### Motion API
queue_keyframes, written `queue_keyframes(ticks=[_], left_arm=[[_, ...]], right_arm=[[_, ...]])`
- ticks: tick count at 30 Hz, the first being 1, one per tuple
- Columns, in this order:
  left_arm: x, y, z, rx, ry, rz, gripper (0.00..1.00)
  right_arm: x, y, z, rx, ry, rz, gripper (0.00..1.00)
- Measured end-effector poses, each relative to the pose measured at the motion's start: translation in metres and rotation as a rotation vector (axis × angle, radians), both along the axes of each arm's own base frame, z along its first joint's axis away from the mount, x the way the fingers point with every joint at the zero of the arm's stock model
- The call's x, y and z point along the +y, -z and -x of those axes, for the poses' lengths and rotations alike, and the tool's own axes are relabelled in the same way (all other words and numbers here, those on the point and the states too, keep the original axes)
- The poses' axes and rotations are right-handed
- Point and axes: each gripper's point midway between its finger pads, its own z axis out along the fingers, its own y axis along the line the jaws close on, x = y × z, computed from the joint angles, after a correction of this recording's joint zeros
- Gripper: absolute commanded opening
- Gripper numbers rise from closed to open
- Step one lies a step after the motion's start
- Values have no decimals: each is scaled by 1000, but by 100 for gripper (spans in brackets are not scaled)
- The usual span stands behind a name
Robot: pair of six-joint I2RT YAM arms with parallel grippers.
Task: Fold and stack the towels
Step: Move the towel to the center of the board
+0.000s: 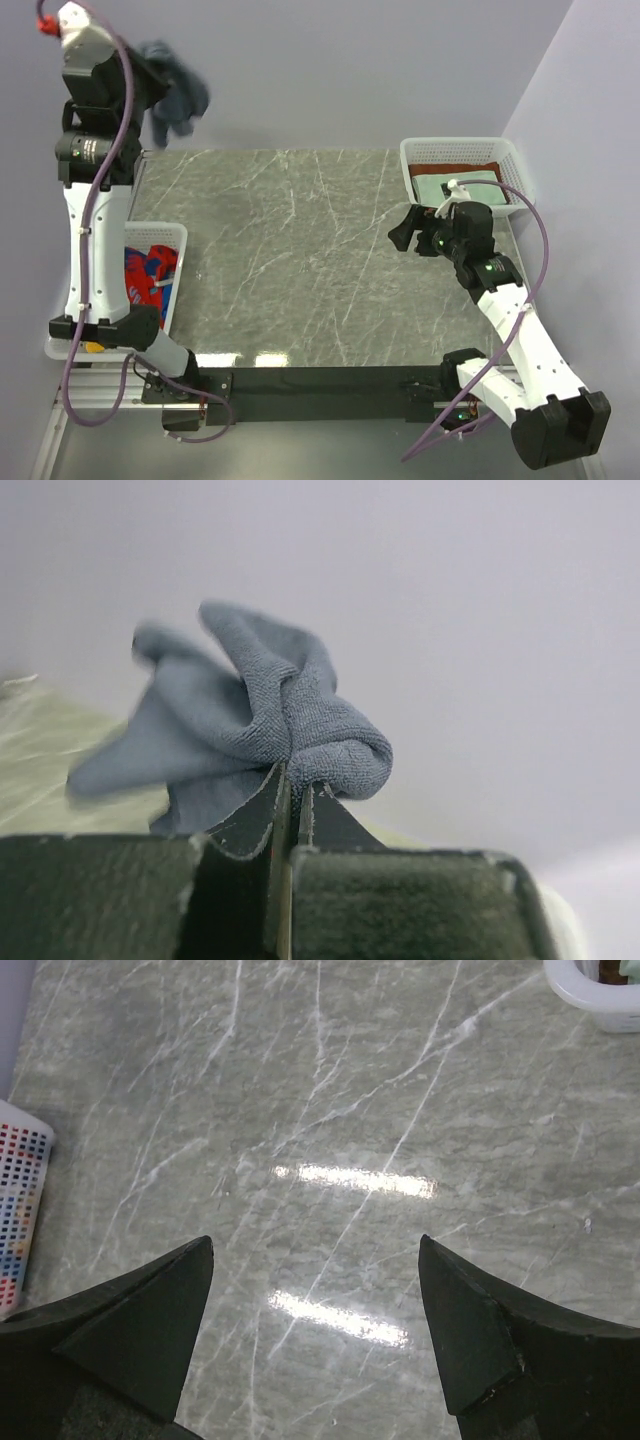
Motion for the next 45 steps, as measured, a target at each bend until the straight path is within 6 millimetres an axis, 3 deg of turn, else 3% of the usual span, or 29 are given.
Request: queue_keyframes(ticks=[2, 4, 5, 7, 8, 10, 11, 15, 19, 23, 27, 32, 34, 37, 42, 45], left_arm=[[-39, -21, 2, -59, 125, -7, 3], [-77, -22, 12, -78, 249, -4, 9], [-96, -14, 20, -76, 309, -1, 20], [-130, 17, 41, -58, 429, 20, 38], [-144, 42, 55, -24, 481, 32, 53], [-165, 90, 83, 23, 570, 71, 70], [-170, 120, 99, 63, 600, 88, 81], [-174, 221, 153, 203, 670, 144, 88], [-162, 273, 180, 292, 656, 158, 88], [-157, 313, 189, 358, 638, 174, 83], [-158, 363, 186, 505, 599, 169, 80], [-164, 404, 168, 661, 547, 125, 76], [-168, 409, 156, 696, 528, 105, 75], [-178, 400, 127, 697, 500, 75, 73], [-199, 382, 71, 646, 468, 45, 70], [-212, 388, 44, 660, 456, 19, 70]], right_arm=[[1, -1, 1, -4, -2, -1, 89], [0, -4, 2, -15, -2, -1, 89], [0, -6, 2, -24, -2, 0, 89], [-1, -12, 4, -46, -1, 1, 89], [-1, -15, 5, -60, 0, 1, 89], [-3, -22, 7, -91, 0, 4, 89], [-3, -25, 8, -107, -2, 7, 89], [-5, -29, 13, -149, -10, 19, 88], [1, -17, 15, -124, -43, 37, 85], [18, 7, 15, -48, -94, 64, 79], [33, 44, 12, 74, -139, 104, 70], [40, 99, 13, 253, -175, 194, 62], [42, 116, 12, 310, -184, 228, 61], [44, 132, 4, 365, -183, 267, 56], [48, 143, -18, 389, -181, 309, 50], [54, 151, -28, 407, -193, 314, 51]])
